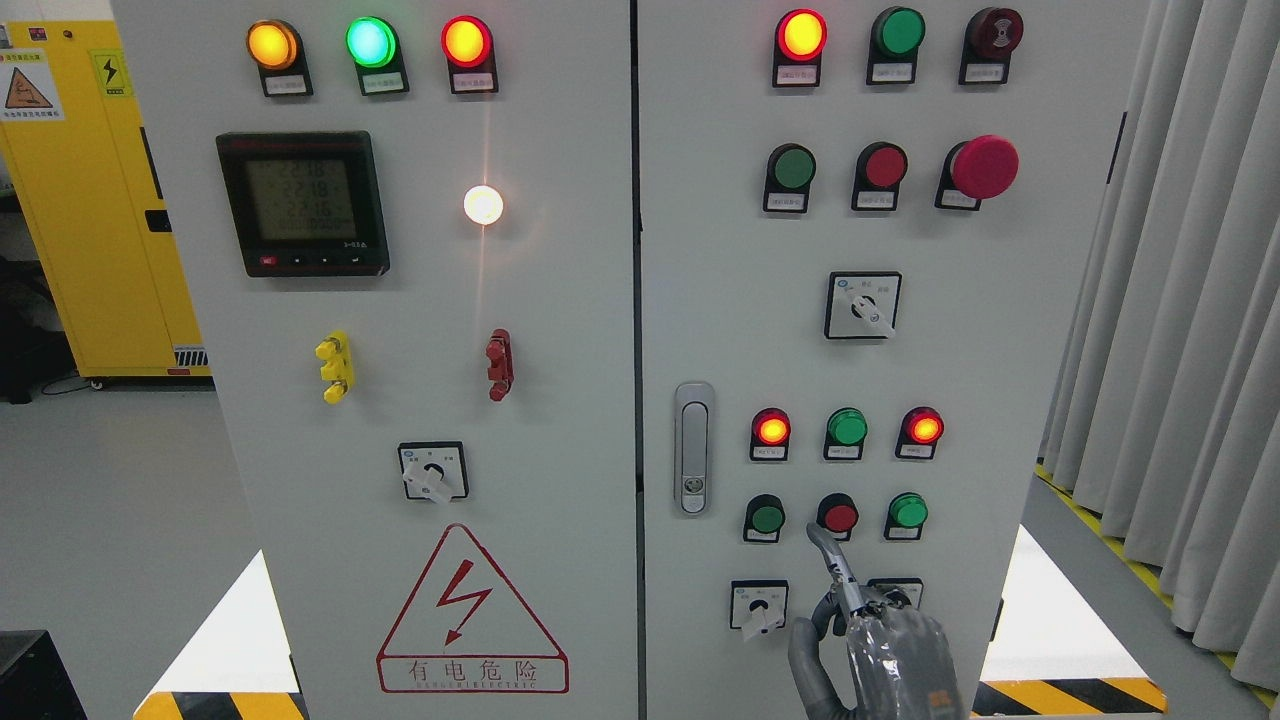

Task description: Press green start button

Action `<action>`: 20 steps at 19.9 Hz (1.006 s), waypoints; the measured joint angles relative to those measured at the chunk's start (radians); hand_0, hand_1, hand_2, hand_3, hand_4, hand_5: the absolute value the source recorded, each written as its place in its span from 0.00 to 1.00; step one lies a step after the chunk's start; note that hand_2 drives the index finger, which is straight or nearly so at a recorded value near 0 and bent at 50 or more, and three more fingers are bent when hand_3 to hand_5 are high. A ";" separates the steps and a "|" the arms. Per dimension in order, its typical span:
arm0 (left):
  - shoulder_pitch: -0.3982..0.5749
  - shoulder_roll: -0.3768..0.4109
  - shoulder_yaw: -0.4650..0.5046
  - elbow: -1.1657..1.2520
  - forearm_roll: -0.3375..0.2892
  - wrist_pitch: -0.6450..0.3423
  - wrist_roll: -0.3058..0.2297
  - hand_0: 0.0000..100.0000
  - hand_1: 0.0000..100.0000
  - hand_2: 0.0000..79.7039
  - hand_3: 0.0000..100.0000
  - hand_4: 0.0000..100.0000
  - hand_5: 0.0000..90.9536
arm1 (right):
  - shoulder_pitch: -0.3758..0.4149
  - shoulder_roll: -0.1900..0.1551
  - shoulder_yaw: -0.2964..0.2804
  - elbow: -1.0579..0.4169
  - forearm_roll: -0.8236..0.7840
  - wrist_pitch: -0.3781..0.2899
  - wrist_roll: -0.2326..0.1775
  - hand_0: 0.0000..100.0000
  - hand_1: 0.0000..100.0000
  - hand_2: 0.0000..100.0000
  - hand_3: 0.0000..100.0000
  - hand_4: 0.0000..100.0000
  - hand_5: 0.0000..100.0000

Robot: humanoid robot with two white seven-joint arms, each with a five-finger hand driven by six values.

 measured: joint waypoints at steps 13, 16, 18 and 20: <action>0.000 0.000 0.000 0.000 0.000 0.000 0.001 0.12 0.56 0.00 0.00 0.00 0.00 | 0.094 -0.001 0.110 -0.075 -0.487 -0.046 0.159 0.59 0.73 0.00 0.00 0.00 0.00; 0.000 0.000 0.000 0.000 0.000 0.000 0.000 0.12 0.56 0.00 0.00 0.00 0.00 | 0.098 -0.001 0.122 -0.084 -0.529 -0.043 0.160 0.56 0.72 0.00 0.00 0.00 0.00; 0.000 0.000 0.000 0.000 0.000 0.000 0.000 0.12 0.56 0.00 0.00 0.00 0.00 | 0.101 -0.001 0.128 -0.088 -0.547 -0.040 0.160 0.55 0.72 0.00 0.00 0.00 0.00; 0.000 0.000 0.000 0.000 0.000 0.000 0.000 0.12 0.56 0.00 0.00 0.00 0.00 | 0.102 -0.001 0.133 -0.091 -0.560 -0.039 0.162 0.54 0.71 0.00 0.00 0.00 0.00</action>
